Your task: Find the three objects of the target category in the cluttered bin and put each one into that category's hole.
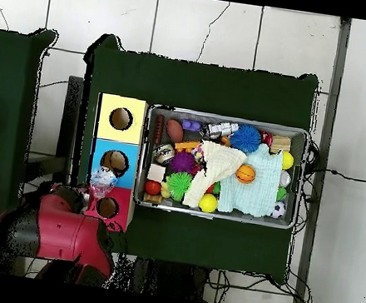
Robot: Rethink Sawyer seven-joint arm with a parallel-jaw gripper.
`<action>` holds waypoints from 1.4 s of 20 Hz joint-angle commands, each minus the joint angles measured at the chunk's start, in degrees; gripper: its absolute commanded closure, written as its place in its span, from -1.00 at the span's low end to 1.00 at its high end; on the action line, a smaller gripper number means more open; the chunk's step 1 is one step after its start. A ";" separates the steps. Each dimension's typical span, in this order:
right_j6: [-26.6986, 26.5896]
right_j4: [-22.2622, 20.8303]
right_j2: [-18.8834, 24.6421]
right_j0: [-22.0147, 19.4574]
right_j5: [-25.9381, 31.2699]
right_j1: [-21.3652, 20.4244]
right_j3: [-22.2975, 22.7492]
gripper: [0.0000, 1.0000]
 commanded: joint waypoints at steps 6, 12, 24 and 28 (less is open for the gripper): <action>13.53 -0.08 -2.66 -0.14 3.98 2.81 1.11 1.00; 13.49 0.49 -1.33 -0.87 3.46 2.93 3.67 1.00; 12.32 1.05 3.48 -3.84 -1.37 6.99 3.77 1.00; 11.86 0.83 4.38 -4.67 -1.98 7.17 3.43 1.00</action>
